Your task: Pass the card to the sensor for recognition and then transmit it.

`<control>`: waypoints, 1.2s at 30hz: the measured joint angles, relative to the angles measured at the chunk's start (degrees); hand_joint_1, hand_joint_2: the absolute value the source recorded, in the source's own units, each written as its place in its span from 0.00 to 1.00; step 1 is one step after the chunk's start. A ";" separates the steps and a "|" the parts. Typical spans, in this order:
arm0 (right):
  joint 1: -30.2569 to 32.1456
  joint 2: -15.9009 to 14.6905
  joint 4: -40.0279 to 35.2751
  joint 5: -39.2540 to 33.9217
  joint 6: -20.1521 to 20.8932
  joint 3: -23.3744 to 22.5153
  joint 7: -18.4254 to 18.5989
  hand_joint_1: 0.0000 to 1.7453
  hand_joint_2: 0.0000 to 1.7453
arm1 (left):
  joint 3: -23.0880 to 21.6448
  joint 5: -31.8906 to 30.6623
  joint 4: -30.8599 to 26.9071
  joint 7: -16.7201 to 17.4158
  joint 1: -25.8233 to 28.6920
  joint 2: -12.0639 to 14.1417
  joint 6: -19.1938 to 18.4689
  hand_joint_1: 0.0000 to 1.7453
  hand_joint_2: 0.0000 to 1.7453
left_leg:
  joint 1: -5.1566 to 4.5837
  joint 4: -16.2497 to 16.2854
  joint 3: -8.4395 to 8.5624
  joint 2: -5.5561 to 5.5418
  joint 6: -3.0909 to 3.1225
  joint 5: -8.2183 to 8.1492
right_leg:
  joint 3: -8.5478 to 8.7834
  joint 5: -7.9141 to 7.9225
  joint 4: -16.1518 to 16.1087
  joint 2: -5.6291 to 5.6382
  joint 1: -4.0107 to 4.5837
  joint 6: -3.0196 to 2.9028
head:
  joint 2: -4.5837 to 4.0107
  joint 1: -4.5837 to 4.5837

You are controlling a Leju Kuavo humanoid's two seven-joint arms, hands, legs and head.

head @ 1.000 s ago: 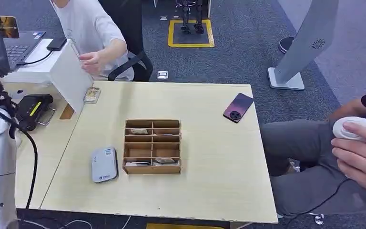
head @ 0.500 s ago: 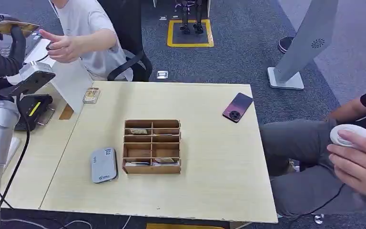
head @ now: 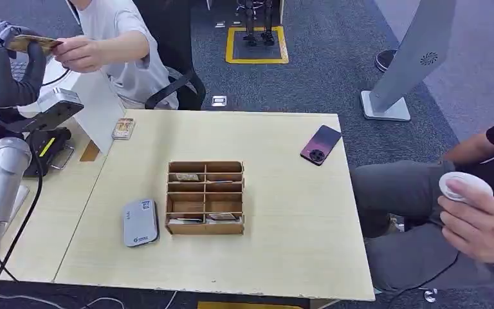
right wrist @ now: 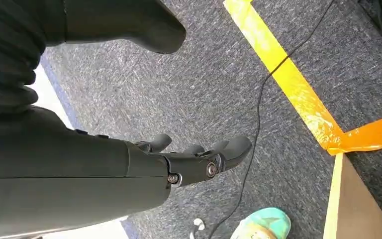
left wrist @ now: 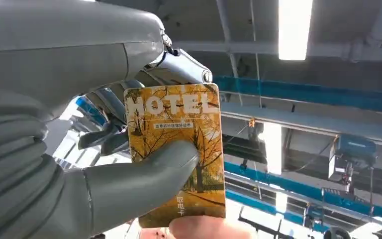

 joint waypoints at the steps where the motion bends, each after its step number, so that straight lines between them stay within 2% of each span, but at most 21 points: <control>1: 0.01 0.00 0.00 0.00 -0.07 0.02 -0.02 0.00 1.00 | -0.04 0.33 0.17 -0.20 0.10 0.00 0.00 1.00 1.00 | 0.00 0.00 0.00 0.00 0.00 0.00 | 0.00 0.00 0.00 0.00 0.00 0.00 | 0.00 0.00; 2: 0.03 0.00 0.00 0.00 -0.20 0.02 -0.02 0.00 1.00 | -0.09 0.57 0.35 -0.48 0.19 -0.02 0.00 1.00 1.00 | 0.00 0.00 0.00 0.00 0.00 0.00 | -0.01 0.00 0.00 0.01 0.00 0.00 | 0.00 -0.02; 3: 0.05 0.00 0.00 0.00 -0.35 0.02 -0.02 0.00 1.00 | -0.15 0.96 0.44 -0.61 0.33 -0.02 -0.02 0.00 1.00 | 0.00 0.00 0.00 0.01 0.00 0.00 | -0.01 0.00 0.00 0.02 0.00 0.00 | 0.00 0.00; 5: 0.10 0.00 0.02 0.00 -0.55 0.04 -0.02 0.00 1.00 | -0.22 2.18 0.52 -0.92 0.66 -0.13 -0.18 0.00 1.00 | 0.00 0.00 0.00 0.01 0.00 0.00 | -0.02 0.00 0.00 0.03 0.00 0.00 | 0.00 0.00; 6: 0.10 0.00 0.02 -0.02 -0.59 0.04 -0.02 0.00 1.00 | -0.24 2.65 0.55 -1.00 0.76 -0.20 -0.28 0.00 0.00 | 0.00 0.00 -0.01 0.01 0.00 0.00 | -0.02 0.00 0.00 0.03 0.00 0.00 | 0.00 -0.02; 9: 0.12 0.00 0.02 -0.20 -0.66 0.04 -0.02 0.00 1.00 | -0.26 4.00 0.55 -0.81 1.11 -0.57 -1.75 0.00 0.00 | -0.01 0.00 -0.01 0.01 0.00 -0.01 | -0.02 0.00 0.00 0.02 0.00 0.00 | 0.00 0.00; 10: 0.12 0.00 0.02 -0.39 -0.70 0.04 0.02 0.00 1.00 | -0.37 4.24 0.55 -0.39 1.33 -0.70 -2.78 0.00 1.00 | -0.01 0.00 -0.01 0.01 0.00 -0.01 | -0.02 0.00 0.00 0.02 0.00 0.00 | 0.00 -0.02; 13: 0.21 0.00 0.02 -0.61 -0.72 0.04 0.13 0.00 1.00 | -0.55 5.82 0.55 -0.20 1.95 -1.07 -5.16 0.00 1.00 | -0.01 0.00 -0.01 0.01 0.01 -0.01 | -0.02 0.00 0.00 0.02 0.00 0.00 | 0.00 -0.02; 19: 0.34 0.00 0.02 -0.68 -0.70 0.04 0.39 0.00 1.00 | -1.03 9.84 -0.18 -2.45 4.10 -0.92 -8.31 0.00 1.00 | 0.00 0.00 -0.01 0.01 0.00 -0.01 | -0.02 0.00 0.00 0.02 0.00 0.00 | 0.00 -0.02; 21: 0.38 0.00 0.02 -0.83 -0.70 0.04 0.42 0.00 1.00 | -1.03 11.94 -0.92 -3.16 4.71 -0.68 -11.22 0.00 1.00 | 0.01 0.00 -0.02 0.01 0.00 -0.01 | -0.02 0.00 0.00 0.02 0.00 0.00 | 0.00 -0.02; 23: 0.47 0.00 0.02 -1.25 -0.70 0.02 0.46 0.00 1.00 | -1.07 16.68 -2.65 -4.74 5.62 -0.31 -18.90 0.00 1.00 | 0.00 0.00 -0.01 0.01 0.00 -0.01 | -0.02 0.00 0.00 0.03 0.00 0.00 | 0.00 -0.04; 24: 0.61 0.00 0.02 -1.48 -0.70 0.00 0.52 0.00 1.00 | -1.31 19.53 -4.56 -5.44 6.45 -0.24 -25.04 0.00 1.00 | 0.00 0.00 -0.01 0.00 0.00 -0.01 | -0.02 -0.01 0.00 0.01 0.00 0.00 | 0.00 -0.02; 26: 0.84 0.00 0.02 -1.90 -0.70 -0.09 0.81 0.00 1.00 | -2.80 19.84 -9.32 -5.16 8.97 -0.24 -33.00 0.00 1.00 | -0.03 0.00 -0.01 -0.01 0.04 -0.03 | -0.03 -0.02 -0.01 0.01 0.00 0.02 | 0.00 -0.02; 27: 0.91 0.00 0.02 -2.01 -0.68 -0.13 1.13 0.00 1.00 | -4.34 18.11 -12.22 -5.03 10.20 -0.35 -35.53 0.00 1.00 | -0.05 0.00 -0.03 -0.01 0.06 -0.05 | -0.03 -0.04 -0.01 0.01 -0.01 0.06 | 0.00 0.00; 29: 1.04 0.02 0.02 -2.19 -0.52 -0.31 1.60 0.00 1.00 | -9.32 11.92 -18.59 -5.73 12.62 -0.39 -35.34 0.00 1.00 | -0.06 0.00 -0.07 -0.01 0.13 -0.09 | -0.02 -0.05 -0.03 0.00 -0.02 0.07 | 0.00 0.00; 31: 1.08 0.02 0.02 -2.51 -0.48 -0.35 1.88 0.00 1.00 | -15.46 7.23 -24.47 -6.69 15.01 -0.31 -32.93 0.00 1.00 | -0.15 0.00 -0.07 0.03 0.19 -0.14 | -0.01 -0.07 -0.03 0.02 -0.11 0.10 | 0.00 0.02; 34: 1.24 0.20 0.02 -2.89 -0.50 -0.39 2.05 0.00 1.00 | -22.00 5.86 -29.86 -6.58 17.92 0.57 -29.59 0.00 1.00 | -0.14 0.01 -0.05 0.10 0.17 -0.21 | -0.04 -0.09 -0.04 0.10 -0.16 0.13 | 0.00 0.00; 36: 1.34 0.31 0.02 -3.10 -0.50 -0.48 2.25 0.00 1.00 | -24.53 6.75 -31.96 -7.13 18.79 1.38 -29.35 0.00 1.00 | -0.14 0.00 -0.07 0.06 0.17 -0.21 | -0.03 -0.11 -0.04 0.06 -0.16 0.17 | 0.00 0.02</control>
